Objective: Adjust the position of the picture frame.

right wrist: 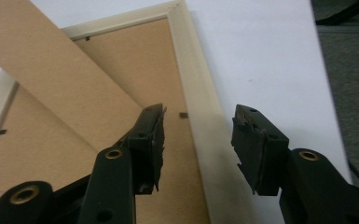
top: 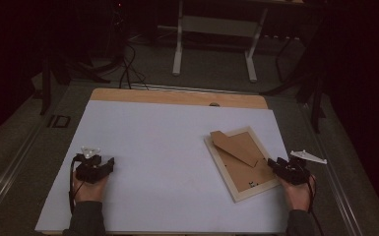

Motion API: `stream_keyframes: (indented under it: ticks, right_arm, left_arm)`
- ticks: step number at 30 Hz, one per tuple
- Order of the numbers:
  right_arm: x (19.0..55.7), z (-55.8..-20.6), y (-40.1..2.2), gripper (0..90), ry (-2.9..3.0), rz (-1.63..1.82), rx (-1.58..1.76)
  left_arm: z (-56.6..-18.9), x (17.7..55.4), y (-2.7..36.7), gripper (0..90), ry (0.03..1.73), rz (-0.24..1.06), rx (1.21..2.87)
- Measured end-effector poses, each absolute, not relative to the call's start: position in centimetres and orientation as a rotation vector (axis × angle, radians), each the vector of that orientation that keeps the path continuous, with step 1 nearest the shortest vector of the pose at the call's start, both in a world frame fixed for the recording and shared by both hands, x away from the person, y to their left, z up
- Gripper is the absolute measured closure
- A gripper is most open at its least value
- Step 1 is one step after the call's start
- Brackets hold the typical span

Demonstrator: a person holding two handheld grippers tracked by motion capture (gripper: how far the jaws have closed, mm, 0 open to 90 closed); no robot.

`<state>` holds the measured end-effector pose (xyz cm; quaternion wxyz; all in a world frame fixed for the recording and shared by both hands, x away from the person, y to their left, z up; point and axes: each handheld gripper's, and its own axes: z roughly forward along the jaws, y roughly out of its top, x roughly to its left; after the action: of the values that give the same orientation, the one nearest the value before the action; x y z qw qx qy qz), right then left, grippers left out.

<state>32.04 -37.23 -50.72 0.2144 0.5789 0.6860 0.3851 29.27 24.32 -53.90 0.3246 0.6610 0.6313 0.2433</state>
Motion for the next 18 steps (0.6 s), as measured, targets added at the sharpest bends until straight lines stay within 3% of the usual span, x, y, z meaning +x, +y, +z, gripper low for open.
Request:
stream_keyframes:
  ticks: [4, 10, 18]
  right_arm:
    - [32.1, -50.7, -37.0, 53.3, 1.909, 1.074, 1.613]
    - [32.0, -50.5, -37.0, 54.0, 1.885, 1.07, 1.613]
    - [32.1, -50.5, -36.7, 55.9, 1.879, 1.04, 1.589]
  left_arm:
    - [-53.2, 29.1, 24.0, 51.1, 1.603, 0.686, 1.748]
    - [-52.7, 29.0, 24.3, 56.5, 1.554, 0.61, 1.726]
    - [-52.3, 28.6, 24.3, 56.5, 1.547, 0.624, 1.7]
